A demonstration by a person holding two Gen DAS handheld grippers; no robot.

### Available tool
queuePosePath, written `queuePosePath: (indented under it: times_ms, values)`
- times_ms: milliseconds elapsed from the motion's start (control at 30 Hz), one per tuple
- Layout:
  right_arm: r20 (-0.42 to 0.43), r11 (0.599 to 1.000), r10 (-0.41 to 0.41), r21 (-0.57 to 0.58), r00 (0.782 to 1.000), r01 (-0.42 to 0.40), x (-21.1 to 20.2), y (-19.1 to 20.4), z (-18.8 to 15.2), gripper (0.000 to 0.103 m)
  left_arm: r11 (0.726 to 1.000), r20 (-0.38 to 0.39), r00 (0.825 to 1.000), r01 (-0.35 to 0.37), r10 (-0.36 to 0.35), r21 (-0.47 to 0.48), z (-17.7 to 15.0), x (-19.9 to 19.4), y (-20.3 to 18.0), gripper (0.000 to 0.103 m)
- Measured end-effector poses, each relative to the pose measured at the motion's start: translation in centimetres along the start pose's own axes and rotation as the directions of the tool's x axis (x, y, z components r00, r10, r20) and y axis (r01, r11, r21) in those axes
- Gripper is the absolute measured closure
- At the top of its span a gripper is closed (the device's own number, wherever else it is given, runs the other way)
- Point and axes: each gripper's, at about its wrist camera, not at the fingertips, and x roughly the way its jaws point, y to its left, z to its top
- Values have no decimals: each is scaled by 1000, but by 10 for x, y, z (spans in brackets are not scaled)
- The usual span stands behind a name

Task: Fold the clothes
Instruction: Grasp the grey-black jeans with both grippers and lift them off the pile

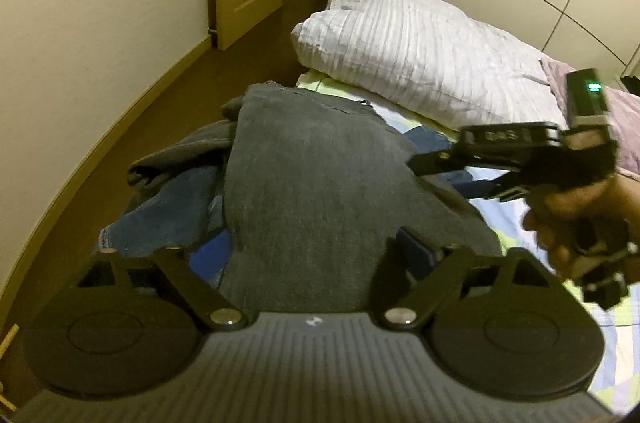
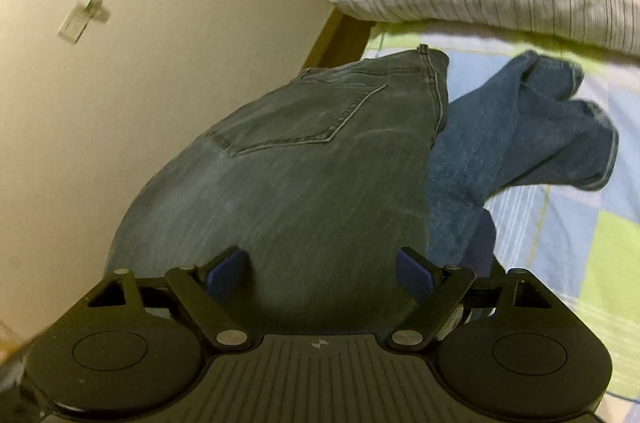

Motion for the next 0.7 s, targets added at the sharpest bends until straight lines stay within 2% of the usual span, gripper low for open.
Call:
queuePosePath:
  times_ms: [100,167,200,233,267,300,333,367,433,567,700]
  values:
    - [-10,997,25,73,1000,-25,11,-9,3,19,1000,15,1000,-4,4,22,-2,-7,-6,37]
    - [-9,995,36,96,999,-35,12,-11,2,20,999,26,1000,-10,9,34,-3,-11,-10,53]
    - [-3,996,32,86,999,-32,10,-8,1,32,999,32,999,-14,13,38,-3,-13,-12,58]
    - [-3,996,50,80,999,-49,9,-7,1,52,999,40,999,-21,19,46,-3,-15,-13,68]
    - [0,995,60,74,998,-60,7,-4,1,63,998,48,999,-27,24,55,-3,-16,-14,78]
    - [3,998,41,54,999,-41,4,0,2,78,998,57,998,-25,22,55,-3,-18,-15,83]
    - [6,1000,20,24,1000,-20,0,5,3,89,998,67,998,-23,19,54,-2,-21,-16,93]
    - [10,1000,1,-4,1000,-1,-4,9,4,91,998,76,997,-22,18,55,-1,-23,-17,100]
    - [41,1000,15,-18,999,-15,-19,13,7,96,998,114,993,-15,7,68,1,-31,-24,101]
    - [141,996,84,-9,986,-84,-66,20,13,97,991,216,976,13,-42,134,6,-60,-49,101]
    - [248,982,184,-9,951,-188,-133,25,7,97,977,291,950,54,-114,205,9,-97,-84,101]
